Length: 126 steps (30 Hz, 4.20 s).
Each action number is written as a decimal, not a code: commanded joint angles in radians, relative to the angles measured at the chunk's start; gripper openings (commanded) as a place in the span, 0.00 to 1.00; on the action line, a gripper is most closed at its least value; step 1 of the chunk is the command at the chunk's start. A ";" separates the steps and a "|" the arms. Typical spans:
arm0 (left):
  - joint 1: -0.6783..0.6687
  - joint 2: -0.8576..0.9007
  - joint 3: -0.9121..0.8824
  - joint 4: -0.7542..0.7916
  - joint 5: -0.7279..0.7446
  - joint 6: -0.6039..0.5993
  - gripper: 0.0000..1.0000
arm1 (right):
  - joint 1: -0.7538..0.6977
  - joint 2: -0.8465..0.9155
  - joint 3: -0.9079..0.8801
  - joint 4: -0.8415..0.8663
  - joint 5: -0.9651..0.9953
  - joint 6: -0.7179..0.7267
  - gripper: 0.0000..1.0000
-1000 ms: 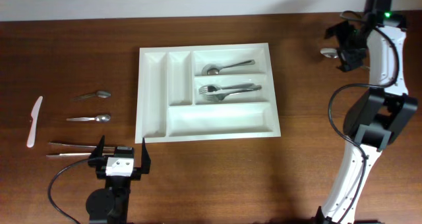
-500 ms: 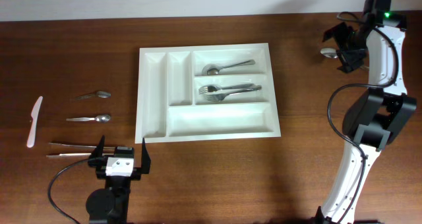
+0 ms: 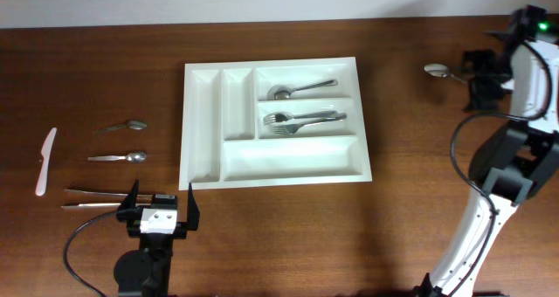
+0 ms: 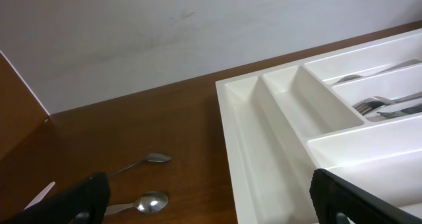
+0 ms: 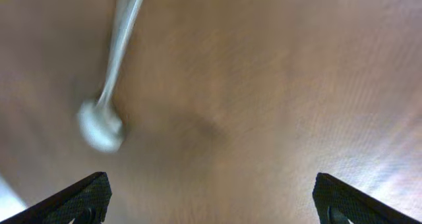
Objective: Pack container
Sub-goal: 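Move the right gripper back over the last spoon on the right, then lower the right gripper and align it on the spoon handle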
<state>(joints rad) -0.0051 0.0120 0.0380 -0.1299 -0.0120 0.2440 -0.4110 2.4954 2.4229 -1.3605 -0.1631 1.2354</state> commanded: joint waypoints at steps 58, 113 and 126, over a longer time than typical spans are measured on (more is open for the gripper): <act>0.003 -0.004 -0.006 0.003 -0.003 0.012 0.99 | -0.022 0.094 0.018 0.223 0.003 0.135 1.00; 0.003 -0.004 -0.006 0.003 -0.003 0.012 0.99 | 0.005 0.098 -0.077 0.535 0.044 -0.080 0.04; 0.003 -0.004 -0.006 0.003 -0.003 0.012 0.99 | 0.005 0.098 -0.129 0.535 0.067 -0.114 0.05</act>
<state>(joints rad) -0.0051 0.0120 0.0380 -0.1299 -0.0120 0.2440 -0.4107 2.5919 2.3184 -0.8257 -0.1207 1.1442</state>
